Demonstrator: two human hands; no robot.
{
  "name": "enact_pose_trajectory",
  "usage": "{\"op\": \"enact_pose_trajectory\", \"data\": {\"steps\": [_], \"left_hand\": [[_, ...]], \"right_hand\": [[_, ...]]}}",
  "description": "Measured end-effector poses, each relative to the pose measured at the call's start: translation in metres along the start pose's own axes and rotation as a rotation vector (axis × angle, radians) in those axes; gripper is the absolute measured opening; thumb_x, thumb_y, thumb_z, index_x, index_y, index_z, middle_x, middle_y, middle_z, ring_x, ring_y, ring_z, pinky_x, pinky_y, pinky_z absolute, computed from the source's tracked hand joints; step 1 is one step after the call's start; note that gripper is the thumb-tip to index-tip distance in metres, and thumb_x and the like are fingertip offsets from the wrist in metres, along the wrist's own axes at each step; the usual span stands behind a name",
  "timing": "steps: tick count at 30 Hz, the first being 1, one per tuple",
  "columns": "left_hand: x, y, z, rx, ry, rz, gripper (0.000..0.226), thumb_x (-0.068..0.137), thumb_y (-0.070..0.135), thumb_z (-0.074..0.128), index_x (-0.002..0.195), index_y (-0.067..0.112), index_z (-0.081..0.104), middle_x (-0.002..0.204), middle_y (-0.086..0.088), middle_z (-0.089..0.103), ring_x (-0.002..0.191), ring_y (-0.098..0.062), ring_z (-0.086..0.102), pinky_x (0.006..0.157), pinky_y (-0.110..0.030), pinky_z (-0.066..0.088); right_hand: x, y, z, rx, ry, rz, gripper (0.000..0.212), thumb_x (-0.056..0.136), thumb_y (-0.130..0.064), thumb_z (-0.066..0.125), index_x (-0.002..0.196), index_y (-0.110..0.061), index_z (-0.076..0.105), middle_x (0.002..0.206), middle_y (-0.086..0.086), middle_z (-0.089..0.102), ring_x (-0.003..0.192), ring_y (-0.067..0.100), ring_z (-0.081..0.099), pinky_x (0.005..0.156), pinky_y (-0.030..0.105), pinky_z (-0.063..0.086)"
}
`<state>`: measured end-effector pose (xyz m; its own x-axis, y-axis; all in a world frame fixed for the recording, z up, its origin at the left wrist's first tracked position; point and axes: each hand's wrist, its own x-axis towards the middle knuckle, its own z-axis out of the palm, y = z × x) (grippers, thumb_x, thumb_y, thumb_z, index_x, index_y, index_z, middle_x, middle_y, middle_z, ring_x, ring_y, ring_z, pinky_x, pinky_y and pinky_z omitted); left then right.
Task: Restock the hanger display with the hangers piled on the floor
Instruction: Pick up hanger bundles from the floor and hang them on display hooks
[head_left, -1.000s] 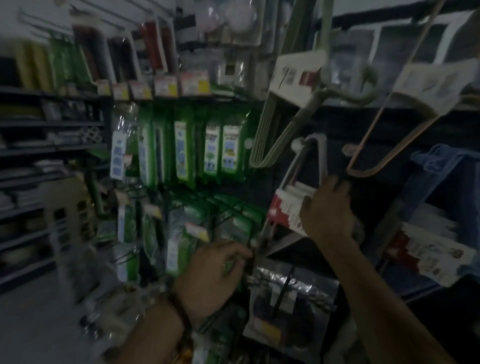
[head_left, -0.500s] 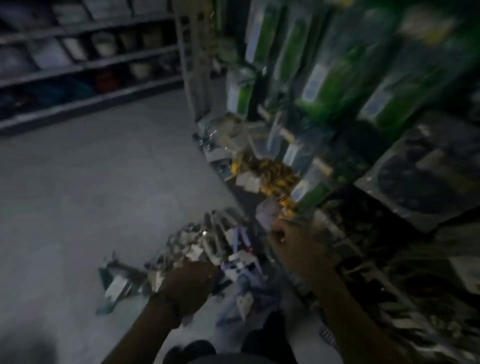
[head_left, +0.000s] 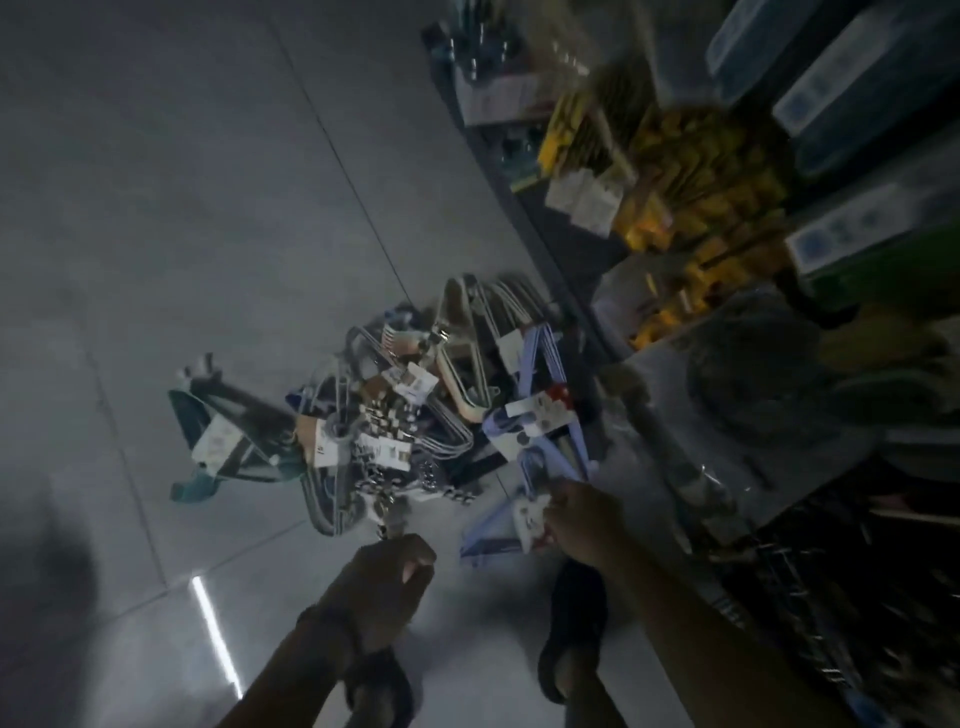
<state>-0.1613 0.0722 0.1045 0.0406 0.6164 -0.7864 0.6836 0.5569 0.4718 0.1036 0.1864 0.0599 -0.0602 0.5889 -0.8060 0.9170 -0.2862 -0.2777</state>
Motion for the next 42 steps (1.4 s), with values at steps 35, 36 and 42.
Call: {"op": "enact_pose_trajectory", "data": {"steps": [35, 36, 42], "left_hand": [[0.282, 0.040, 0.186, -1.137, 0.035, 0.085, 0.076, 0.076, 0.052, 0.086, 0.141, 0.027, 0.056, 0.137, -0.002, 0.066, 0.123, -0.026, 0.066, 0.099, -0.052, 0.057], [0.277, 0.044, 0.189, -1.083, 0.116, 0.128, 0.061, 0.081, 0.042, 0.086, 0.134, 0.023, 0.062, 0.130, 0.000, 0.070, 0.118, -0.023, 0.069, 0.097, -0.048, 0.058], [0.240, 0.005, 0.223, -1.042, 0.194, -0.080, 0.022, 0.090, 0.016, 0.077, 0.109, 0.022, 0.067, 0.113, -0.006, 0.077, 0.099, -0.023, 0.076, 0.080, -0.046, 0.065]], "right_hand": [[0.152, 0.123, 0.130, 0.179, 0.325, -0.269, 0.032, 0.103, -0.022, 0.055, 0.135, -0.020, 0.058, 0.116, 0.005, 0.071, 0.105, 0.023, 0.069, 0.090, 0.043, 0.059], [0.143, 0.130, 0.148, 0.139, 0.300, -0.264, 0.038, 0.100, -0.023, 0.059, 0.138, -0.022, 0.056, 0.125, 0.004, 0.068, 0.113, 0.023, 0.066, 0.096, 0.042, 0.056], [0.084, 0.140, 0.199, 0.107, 0.209, -0.321, 0.053, 0.100, -0.071, 0.033, 0.141, -0.040, 0.044, 0.133, -0.017, 0.058, 0.119, -0.006, 0.053, 0.102, 0.019, 0.046]]}}
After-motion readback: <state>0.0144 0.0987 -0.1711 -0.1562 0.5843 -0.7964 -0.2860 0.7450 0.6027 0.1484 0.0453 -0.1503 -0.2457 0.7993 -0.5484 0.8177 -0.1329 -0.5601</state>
